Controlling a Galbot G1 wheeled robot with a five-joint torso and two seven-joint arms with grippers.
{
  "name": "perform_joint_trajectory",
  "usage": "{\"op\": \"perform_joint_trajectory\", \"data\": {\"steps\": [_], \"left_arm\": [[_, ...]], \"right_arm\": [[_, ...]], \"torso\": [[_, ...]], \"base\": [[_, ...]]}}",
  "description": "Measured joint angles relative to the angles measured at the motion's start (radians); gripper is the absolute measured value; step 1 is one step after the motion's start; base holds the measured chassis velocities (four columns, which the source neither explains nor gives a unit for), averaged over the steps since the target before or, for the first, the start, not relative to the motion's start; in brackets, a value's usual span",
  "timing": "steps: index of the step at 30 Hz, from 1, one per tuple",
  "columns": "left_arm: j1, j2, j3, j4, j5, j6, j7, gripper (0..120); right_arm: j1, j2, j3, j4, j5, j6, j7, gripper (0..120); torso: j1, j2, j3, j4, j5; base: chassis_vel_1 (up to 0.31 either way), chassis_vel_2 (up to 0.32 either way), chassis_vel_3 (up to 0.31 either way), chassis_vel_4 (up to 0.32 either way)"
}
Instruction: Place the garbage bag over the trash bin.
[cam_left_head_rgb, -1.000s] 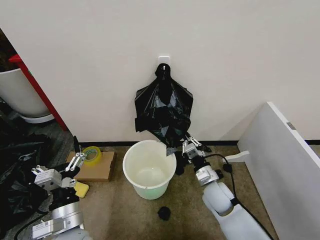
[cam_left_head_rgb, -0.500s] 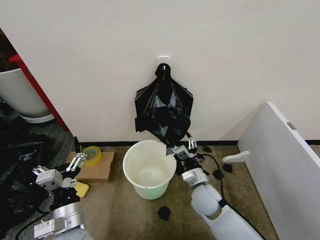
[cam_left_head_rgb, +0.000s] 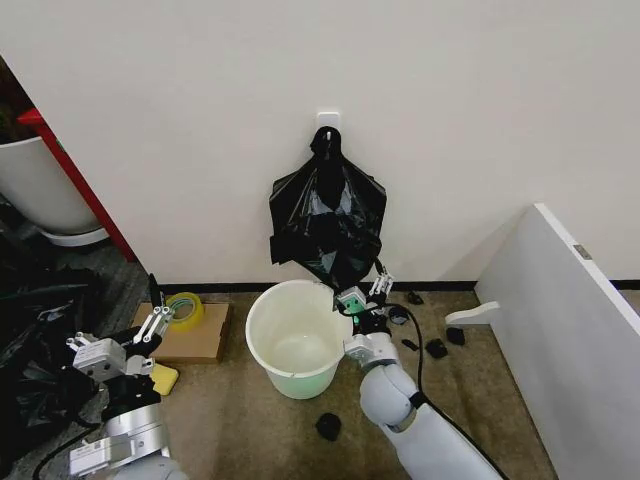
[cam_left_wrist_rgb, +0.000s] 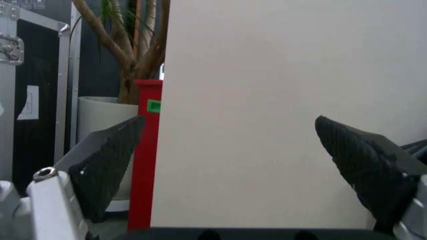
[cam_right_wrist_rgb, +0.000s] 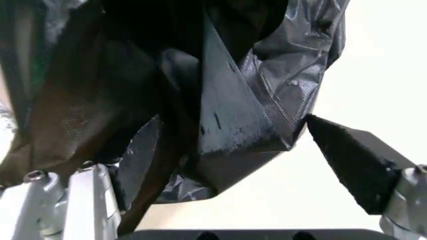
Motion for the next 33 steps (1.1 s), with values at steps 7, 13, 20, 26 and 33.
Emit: {"op": "perform_joint_trajectory", "data": {"steps": [7, 13, 20, 26, 33], "left_arm": [[-0.002, 0.000, 0.004, 0.004, 0.000, 0.000, 0.000, 100], [-0.004, 0.001, 0.004, 0.006, 0.000, -0.001, 0.000, 100], [-0.018, 0.007, 0.006, 0.009, -0.010, 0.002, -0.004, 100], [-0.022, 0.026, 0.012, 0.010, -0.012, 0.006, -0.003, 100], [-0.042, 0.149, 0.012, 0.011, -0.096, 0.023, 0.025, 100]], "right_arm": [[-0.002, 0.004, 0.020, -0.004, -0.014, -0.015, 0.003, 55], [-0.005, 0.003, 0.034, -0.005, -0.018, -0.020, 0.006, 36], [-0.003, -0.008, 0.035, 0.001, 0.014, 0.003, 0.011, 7], [-0.013, -0.011, 0.040, 0.037, 0.125, 0.057, 0.011, 0], [-0.032, -0.019, 0.033, 0.129, 0.379, 0.136, -0.018, 0]], "torso": [[0.000, 0.000, 0.000, 0.0000, 0.0001], [0.000, 0.000, 0.000, -0.0001, 0.0001], [0.000, 0.000, 0.000, -0.0001, 0.0001], [0.000, 0.000, 0.000, 0.0000, 0.0001], [0.000, 0.000, 0.000, 0.0001, -0.0002]], "base": [[0.000, 0.000, 0.000, 0.000], [0.000, 0.000, 0.000, 0.000], [0.000, 0.000, 0.000, 0.000], [0.000, 0.000, 0.000, 0.000], [0.000, 0.000, 0.000, 0.000]]}}
